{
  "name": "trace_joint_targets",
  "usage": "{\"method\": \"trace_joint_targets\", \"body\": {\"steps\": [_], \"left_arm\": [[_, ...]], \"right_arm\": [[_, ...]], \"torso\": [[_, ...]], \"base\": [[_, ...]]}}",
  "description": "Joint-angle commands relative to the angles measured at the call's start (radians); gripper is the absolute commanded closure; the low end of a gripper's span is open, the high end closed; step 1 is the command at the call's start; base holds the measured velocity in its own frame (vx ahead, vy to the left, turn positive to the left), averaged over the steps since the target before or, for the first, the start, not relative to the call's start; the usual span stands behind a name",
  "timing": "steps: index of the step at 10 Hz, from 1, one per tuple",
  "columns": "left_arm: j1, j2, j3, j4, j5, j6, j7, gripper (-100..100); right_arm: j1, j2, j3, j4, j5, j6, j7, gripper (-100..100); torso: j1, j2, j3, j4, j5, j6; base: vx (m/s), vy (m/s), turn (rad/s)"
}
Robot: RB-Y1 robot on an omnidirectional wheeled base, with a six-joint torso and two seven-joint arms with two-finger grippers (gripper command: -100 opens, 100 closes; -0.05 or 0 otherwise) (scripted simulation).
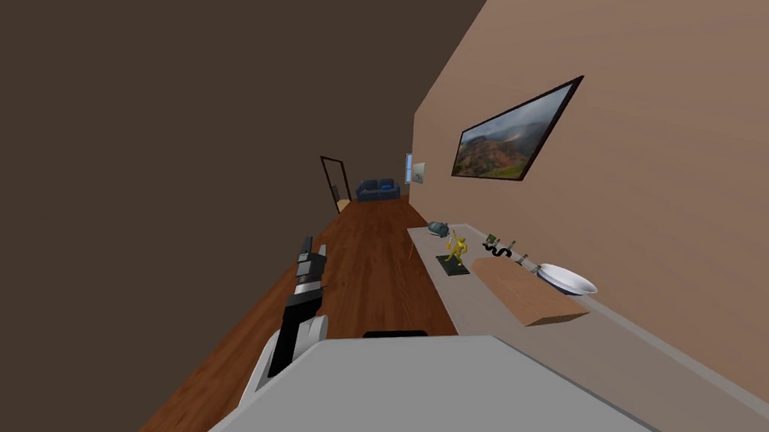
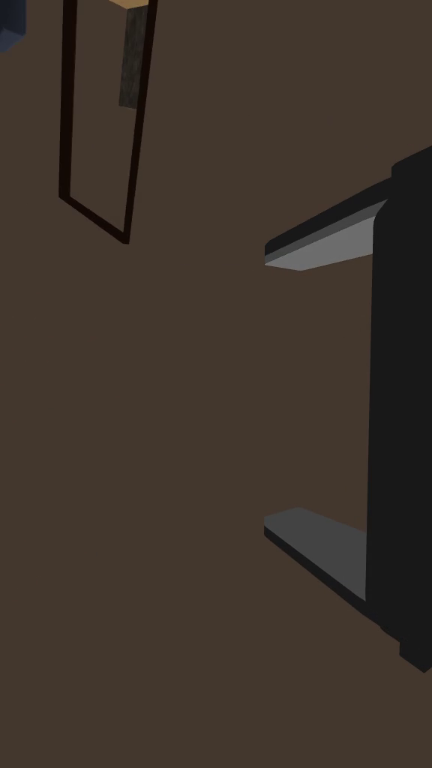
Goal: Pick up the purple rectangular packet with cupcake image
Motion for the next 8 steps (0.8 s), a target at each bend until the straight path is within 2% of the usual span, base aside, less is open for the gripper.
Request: {"method": "trace_joint_targets", "body": {"steps": [1, 2, 6, 7, 8], "left_arm": [[0.0, 0.0, 0.0, 0.0, 0.0, 0.0, 0.0, 0], [0.0, 0.0, 0.0, 0.0, 0.0, 0.0, 0.0, 0], [0.0, 0.0, 0.0, 0.0, 0.0, 0.0, 0.0, 0], [0.001, 0.0, 0.0, 0.0, 0.0, 0.0, 0.0, 0], [0.0, 0.0, 0.0, 0.0, 0.0, 0.0, 0.0, 0]], "right_arm": [[0.0, 0.0, 0.0, 0.0, 0.0, 0.0, 0.0, 0], [0.009, -0.011, -0.006, -0.013, 0.004, -0.002, 0.013, 100], [0.046, -0.057, -0.029, -0.064, 0.021, -0.03, 0.081, 100], [0.044, -0.051, -0.026, -0.06, 0.016, -0.023, 0.065, 100], [0.047, -0.053, -0.027, -0.062, 0.017, -0.024, 0.069, 0]], "torso": [[0.0, 0.0, 0.0, 0.0, 0.0, 0.0], [0.0, 0.0, 0.0, 0.0, 0.0, 0.0], [0.001, -0.012, -0.007, -0.003, 0.001, 0.0], [0.001, -0.011, -0.007, -0.003, 0.001, 0.001], [0.001, -0.007, -0.004, -0.002, 0.0, -0.001]], "base": [[0.0, 0.0, 0.0], [0.094, -0.015, -0.292], [0.176, 0.007, -0.289], [0.076, 0.01, -0.074], [0.012, 0.003, 0.013]]}}
